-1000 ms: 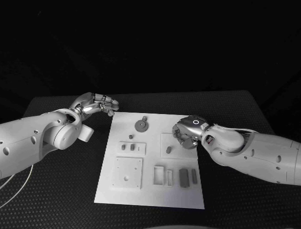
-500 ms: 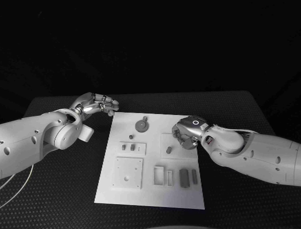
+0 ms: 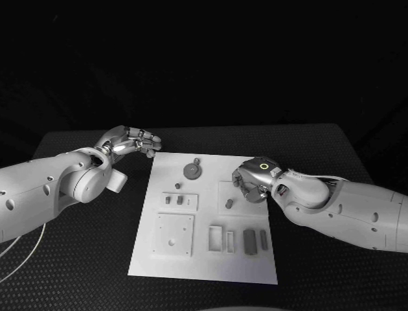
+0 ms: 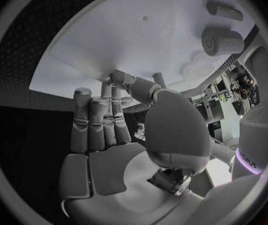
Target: Assemble the parts on the task board
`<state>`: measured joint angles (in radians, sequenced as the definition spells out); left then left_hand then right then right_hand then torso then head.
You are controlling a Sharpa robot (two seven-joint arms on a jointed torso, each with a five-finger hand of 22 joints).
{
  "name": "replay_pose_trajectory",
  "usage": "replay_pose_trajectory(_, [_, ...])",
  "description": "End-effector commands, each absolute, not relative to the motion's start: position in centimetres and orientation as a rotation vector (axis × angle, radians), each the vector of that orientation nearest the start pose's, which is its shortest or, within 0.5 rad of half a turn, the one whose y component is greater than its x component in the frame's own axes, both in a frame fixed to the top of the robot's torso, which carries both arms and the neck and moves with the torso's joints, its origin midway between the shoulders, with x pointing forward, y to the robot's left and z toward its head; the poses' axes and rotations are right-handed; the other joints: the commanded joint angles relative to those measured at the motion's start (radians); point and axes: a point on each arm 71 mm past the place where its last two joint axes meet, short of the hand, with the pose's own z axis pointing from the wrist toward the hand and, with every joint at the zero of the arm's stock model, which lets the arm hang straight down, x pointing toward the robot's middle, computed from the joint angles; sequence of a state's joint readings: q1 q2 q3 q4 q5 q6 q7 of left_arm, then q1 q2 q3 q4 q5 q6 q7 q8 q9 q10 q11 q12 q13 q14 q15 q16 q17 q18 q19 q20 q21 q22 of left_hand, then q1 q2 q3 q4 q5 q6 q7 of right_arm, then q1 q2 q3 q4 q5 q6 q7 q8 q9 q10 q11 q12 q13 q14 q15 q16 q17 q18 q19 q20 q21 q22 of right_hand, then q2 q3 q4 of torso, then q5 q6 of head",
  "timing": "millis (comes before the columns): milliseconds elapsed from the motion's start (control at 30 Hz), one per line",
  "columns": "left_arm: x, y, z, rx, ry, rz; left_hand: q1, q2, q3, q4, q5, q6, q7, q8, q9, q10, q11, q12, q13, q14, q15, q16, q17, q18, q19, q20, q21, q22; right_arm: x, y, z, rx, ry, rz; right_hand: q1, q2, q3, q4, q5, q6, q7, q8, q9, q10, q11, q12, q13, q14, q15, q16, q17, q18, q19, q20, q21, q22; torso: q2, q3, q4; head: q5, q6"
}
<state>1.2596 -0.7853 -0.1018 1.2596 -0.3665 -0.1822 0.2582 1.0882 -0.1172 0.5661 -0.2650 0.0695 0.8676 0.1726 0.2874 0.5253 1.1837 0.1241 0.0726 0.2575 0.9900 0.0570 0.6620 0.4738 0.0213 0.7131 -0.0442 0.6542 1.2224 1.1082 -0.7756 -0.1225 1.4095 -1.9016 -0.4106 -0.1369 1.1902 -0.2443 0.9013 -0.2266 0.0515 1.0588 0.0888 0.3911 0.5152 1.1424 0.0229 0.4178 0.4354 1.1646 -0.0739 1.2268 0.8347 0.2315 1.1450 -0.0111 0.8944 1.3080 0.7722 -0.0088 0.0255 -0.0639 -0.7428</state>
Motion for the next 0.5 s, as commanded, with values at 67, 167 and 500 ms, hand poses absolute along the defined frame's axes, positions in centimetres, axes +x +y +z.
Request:
replay_pose_trajectory(67, [53.34,24.92,-18.84,-0.765,1.638,-1.265,-0.005,0.004,-0.006,0.002,-0.005,-0.009,0.0,-0.005,-0.001,-0.009,-0.001,-0.004,-0.002,0.007,0.001,-0.007,0.002,0.015,0.0,0.003,-0.005,0.002,47.02,-18.9,-25.69,-0.545,1.559,0.413,-0.004,0.011,-0.004,-0.002,-0.003,0.008,0.0,0.007,0.001,0.048,0.002,0.006,-0.001,0.001,-0.01,0.006,0.002,0.03,0.005,-0.003,0.006,0.021,0.0,0.0004,0.0,0.0,-0.001])
replay_pose_trajectory(167, [53.35,24.95,-18.84,-0.765,1.638,-1.264,-0.005,0.004,-0.006,0.002,-0.005,-0.009,0.0,-0.005,-0.001,-0.009,-0.001,-0.004,-0.002,0.007,0.001,-0.007,0.002,0.015,0.0,0.003,-0.006,0.002,47.04,-18.87,-25.68,-0.545,1.558,0.413,-0.005,0.011,-0.004,-0.002,-0.003,0.009,0.0,0.007,0.001,0.049,0.002,0.006,-0.002,0.002,-0.01,0.006,0.002,0.03,0.006,-0.003,0.007,0.021,0.0,0.0003,-0.0004,0.0,-0.001])
replay_pose_trajectory(500, [53.36,24.97,-18.85,-0.766,1.638,-1.263,-0.005,0.004,-0.007,0.003,-0.005,-0.009,0.0,-0.005,-0.001,-0.009,-0.001,-0.004,-0.002,0.008,0.001,-0.009,0.003,0.015,0.001,0.003,-0.006,0.002,46.94,-19.06,-25.76,-0.554,1.58,0.406,-0.006,0.012,-0.005,-0.004,-0.003,0.011,-0.001,0.007,0.002,0.052,0.001,0.006,-0.003,0.004,-0.011,0.007,0.004,0.03,0.008,-0.004,0.009,0.021,-0.001,-0.0002,0.0001,0.0,-0.002])
